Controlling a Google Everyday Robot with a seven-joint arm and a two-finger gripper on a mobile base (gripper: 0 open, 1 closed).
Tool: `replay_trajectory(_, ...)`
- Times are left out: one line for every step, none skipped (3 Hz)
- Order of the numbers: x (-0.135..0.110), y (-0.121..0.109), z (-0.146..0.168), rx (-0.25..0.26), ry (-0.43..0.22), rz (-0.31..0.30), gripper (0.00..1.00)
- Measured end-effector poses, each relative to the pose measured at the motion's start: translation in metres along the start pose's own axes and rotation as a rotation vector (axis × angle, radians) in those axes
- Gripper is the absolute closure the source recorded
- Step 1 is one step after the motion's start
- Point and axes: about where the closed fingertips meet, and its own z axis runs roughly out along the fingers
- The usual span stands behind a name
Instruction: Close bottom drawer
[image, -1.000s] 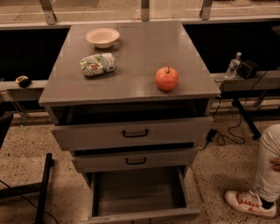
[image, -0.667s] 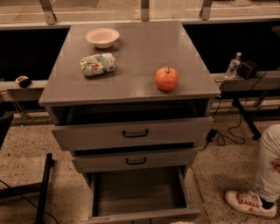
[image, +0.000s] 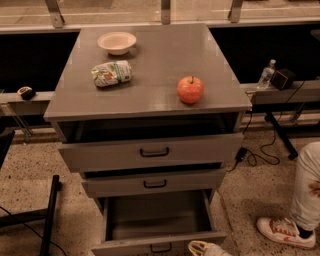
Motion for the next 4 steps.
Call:
replay_trajectory(0.002, -0.029, 0.02, 0.07, 0.032, -0.02, 1.0)
replay_trajectory(0.0, -0.029, 0.024, 0.074, 0.021, -0.02, 1.0)
replay_trajectory(-0.006, -0.031, 0.04, 0.092, -0.028, -0.024, 1.0)
replay_trajectory(-0.016, -0.054, 0.062, 0.141, -0.07, -0.047, 1.0)
